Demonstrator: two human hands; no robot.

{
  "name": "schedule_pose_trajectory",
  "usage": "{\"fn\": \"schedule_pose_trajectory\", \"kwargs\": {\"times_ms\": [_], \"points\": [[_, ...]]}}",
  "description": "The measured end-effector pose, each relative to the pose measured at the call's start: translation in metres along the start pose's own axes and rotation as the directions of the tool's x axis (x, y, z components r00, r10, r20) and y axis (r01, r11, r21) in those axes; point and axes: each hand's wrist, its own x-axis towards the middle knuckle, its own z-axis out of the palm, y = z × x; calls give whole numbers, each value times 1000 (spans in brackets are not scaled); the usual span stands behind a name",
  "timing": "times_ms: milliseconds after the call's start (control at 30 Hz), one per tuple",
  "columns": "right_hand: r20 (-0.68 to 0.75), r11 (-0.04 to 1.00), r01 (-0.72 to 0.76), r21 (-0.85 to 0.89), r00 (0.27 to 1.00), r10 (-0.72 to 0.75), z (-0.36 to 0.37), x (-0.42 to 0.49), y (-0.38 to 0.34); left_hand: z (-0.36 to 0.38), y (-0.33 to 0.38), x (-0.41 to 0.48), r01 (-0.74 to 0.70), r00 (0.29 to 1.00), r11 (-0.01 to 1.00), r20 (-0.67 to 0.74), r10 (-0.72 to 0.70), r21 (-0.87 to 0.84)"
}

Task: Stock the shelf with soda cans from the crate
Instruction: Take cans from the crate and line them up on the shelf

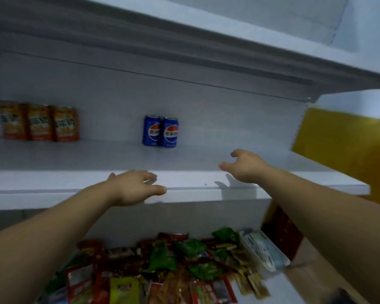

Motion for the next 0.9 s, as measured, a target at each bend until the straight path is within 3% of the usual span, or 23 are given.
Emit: {"fn": "schedule_pose_trajectory", "kwargs": {"times_ms": [133, 400, 633, 900], "points": [[8, 995, -102, 6, 995, 102, -23, -81, 47, 35, 73, -40, -192, 981, 981, 39, 191, 27], [-42, 958, -280, -64, 960, 277, -43, -225, 147, 123, 227, -119, -493, 854, 869, 168, 493, -45], [-62, 888, -460, 3, 886, 460, -52, -297, 250, 178, 321, -149, -586, 756, 801, 273, 595, -124], [-14, 761, -645, 65, 762, 647, -26, -330, 356, 258, 388, -128, -607, 665, 783, 452, 595, -137]]}}
